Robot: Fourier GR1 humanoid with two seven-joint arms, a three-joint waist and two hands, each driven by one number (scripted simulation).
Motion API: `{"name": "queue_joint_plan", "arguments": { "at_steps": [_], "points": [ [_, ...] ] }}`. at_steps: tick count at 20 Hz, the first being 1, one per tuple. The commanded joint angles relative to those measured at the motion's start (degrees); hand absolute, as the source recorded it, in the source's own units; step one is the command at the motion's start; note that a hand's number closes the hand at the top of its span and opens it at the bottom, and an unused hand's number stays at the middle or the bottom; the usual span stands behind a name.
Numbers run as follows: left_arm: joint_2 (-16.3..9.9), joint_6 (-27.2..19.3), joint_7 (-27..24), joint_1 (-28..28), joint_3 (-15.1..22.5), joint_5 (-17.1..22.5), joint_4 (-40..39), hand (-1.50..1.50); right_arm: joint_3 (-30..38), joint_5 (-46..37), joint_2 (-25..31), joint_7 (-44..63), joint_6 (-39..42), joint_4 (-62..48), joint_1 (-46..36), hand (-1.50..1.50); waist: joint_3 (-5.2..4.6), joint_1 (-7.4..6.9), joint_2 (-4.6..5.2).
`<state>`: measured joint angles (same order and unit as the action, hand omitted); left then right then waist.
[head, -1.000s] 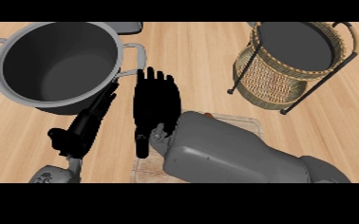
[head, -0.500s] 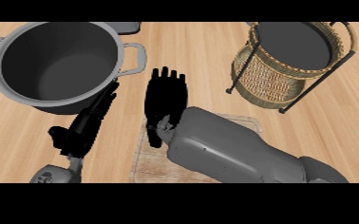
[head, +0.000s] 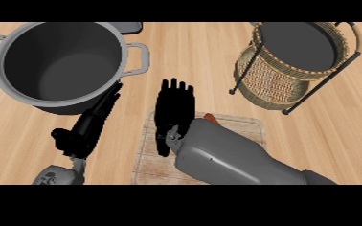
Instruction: Pick the cupcake from the cutting board and place it in the tiered basket
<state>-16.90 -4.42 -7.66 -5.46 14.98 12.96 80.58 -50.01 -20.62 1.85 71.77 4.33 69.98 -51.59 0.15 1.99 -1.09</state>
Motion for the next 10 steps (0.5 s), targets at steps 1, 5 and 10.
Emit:
{"name": "queue_joint_plan", "arguments": {
  "at_steps": [1,5,10],
  "points": [
    [0.2,0.0,0.1,1.1,-0.7,0.2,-2.0,0.00,0.6,-2.6,-1.7,13.5,1.5,-0.1,2.4,-1.50,-0.27,0.24,0.16],
    [1.7,-0.8,1.5,-1.5,0.6,-1.2,-1.7,0.00,0.1,-5.9,-1.8,13.5,-0.5,-0.8,6.7,-1.50,-0.22,-0.31,0.60],
    [0.9,0.4,3.2,-3.0,-1.0,-0.3,-2.3,0.00,1.7,-8.1,-1.8,13.5,1.3,3.0,10.6,-1.50,-0.21,-0.62,0.60]
  ]
}}
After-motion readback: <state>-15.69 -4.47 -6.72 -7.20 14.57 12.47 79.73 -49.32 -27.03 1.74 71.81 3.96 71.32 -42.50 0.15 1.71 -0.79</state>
